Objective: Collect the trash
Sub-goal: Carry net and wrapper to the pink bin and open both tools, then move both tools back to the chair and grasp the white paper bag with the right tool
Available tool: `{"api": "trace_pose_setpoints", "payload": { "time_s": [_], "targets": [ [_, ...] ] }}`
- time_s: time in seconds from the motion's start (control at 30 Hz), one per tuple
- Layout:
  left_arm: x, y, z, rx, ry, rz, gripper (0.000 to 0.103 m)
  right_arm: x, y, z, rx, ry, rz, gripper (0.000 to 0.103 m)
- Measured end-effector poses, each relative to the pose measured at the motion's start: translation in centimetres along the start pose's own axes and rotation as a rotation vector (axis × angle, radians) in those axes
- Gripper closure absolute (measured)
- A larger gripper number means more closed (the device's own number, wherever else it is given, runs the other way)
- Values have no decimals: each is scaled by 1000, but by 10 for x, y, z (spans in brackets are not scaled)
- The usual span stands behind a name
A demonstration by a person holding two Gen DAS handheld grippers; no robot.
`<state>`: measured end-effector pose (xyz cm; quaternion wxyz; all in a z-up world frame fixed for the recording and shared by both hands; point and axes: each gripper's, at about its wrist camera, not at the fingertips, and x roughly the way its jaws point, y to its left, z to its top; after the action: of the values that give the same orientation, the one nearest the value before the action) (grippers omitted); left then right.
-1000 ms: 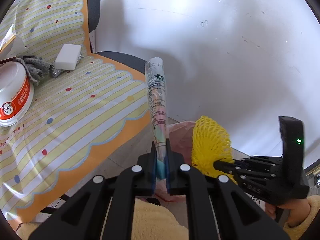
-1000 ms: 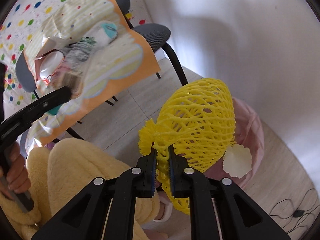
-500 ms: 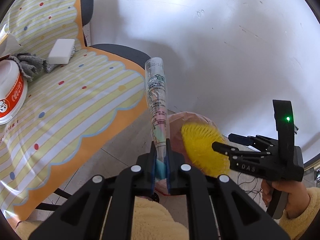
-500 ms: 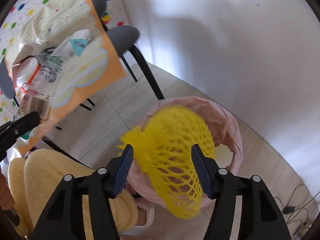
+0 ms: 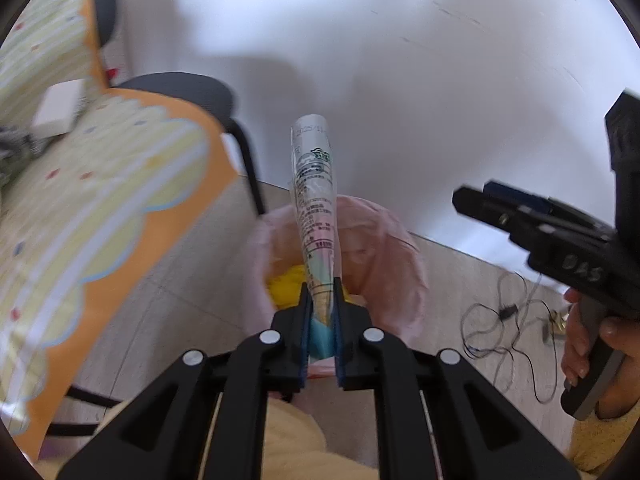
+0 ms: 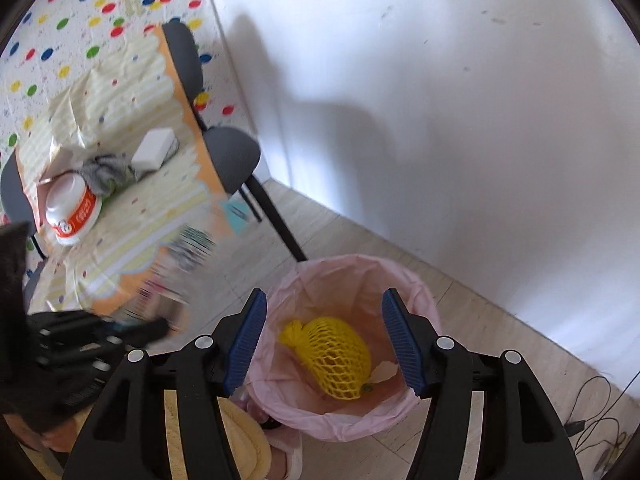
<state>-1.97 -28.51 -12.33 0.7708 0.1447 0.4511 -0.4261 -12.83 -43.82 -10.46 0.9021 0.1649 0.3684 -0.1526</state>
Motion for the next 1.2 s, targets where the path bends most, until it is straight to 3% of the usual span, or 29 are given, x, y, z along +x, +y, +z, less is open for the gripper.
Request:
{"api": "trace_pose_setpoints", "payload": {
  "time_s": [0.2, 0.33, 0.47, 0.8, 0.9, 1.2],
  "targets": [
    [45, -17, 9, 41, 96, -45, 87, -15, -20, -1, 28, -26, -39, 41],
    [65, -18, 10, 45, 129, -28, 67, -14, -30, -3, 46, -16, -50, 41],
    [71, -15, 11, 27, 142, -36, 64, -13, -31, -3, 60, -17, -46, 41],
    [33, 13, 10, -31, 42, 28, 64, -26, -9, 6, 58, -65, -17, 34],
    [22, 24, 8, -62, 24, 38, 64, -33, 1, 8, 42, -87, 14, 27],
    [-56, 71, -10, -144, -103, 183, 64, -31, 73, 22, -175, -108, 2, 26]
  ]
}}
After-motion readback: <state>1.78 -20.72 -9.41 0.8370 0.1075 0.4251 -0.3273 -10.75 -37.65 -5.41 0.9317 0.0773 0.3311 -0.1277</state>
